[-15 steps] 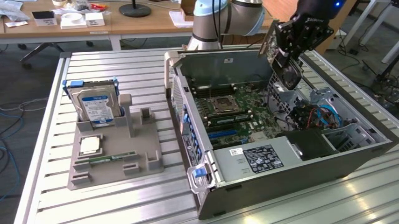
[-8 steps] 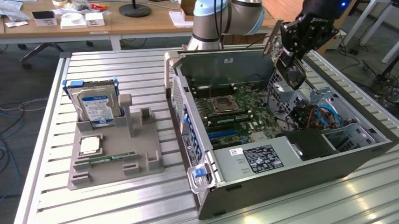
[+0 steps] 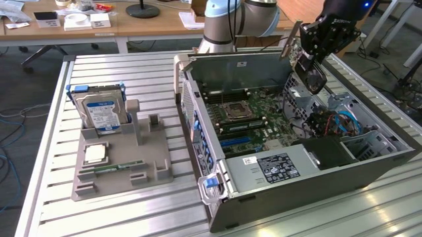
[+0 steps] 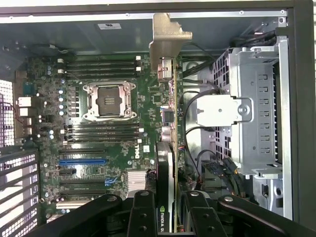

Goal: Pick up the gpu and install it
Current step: 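Pick up the gpu and move the gpu toward the slot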

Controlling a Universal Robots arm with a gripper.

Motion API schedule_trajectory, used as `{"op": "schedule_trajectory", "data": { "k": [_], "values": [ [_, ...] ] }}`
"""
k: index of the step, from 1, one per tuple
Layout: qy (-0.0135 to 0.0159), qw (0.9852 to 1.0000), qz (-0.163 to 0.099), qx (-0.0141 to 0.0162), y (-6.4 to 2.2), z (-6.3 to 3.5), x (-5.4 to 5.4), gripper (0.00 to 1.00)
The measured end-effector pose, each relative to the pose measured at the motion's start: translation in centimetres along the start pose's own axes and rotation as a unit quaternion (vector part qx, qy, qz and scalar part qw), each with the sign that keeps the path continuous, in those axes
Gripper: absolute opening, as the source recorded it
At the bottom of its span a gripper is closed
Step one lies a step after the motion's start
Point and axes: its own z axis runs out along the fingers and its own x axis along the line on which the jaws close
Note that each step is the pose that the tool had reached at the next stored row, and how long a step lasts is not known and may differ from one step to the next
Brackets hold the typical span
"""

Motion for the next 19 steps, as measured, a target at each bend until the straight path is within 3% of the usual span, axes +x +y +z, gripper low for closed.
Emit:
{"op": "schedule_trajectory", "data": {
  "k": [4, 9, 19],
  "values": [
    [0.0, 1.0, 0.0, 0.0008, 0.0, 0.0, -0.06, 0.27],
    [-0.0007, 0.9999, 0.0, 0.0125, 0.01, 0.01, -0.13, 0.27],
    [-0.0007, 0.9999, 0.0, 0.0127, -0.01, 0.32, -0.24, 0.27]
  ]
}}
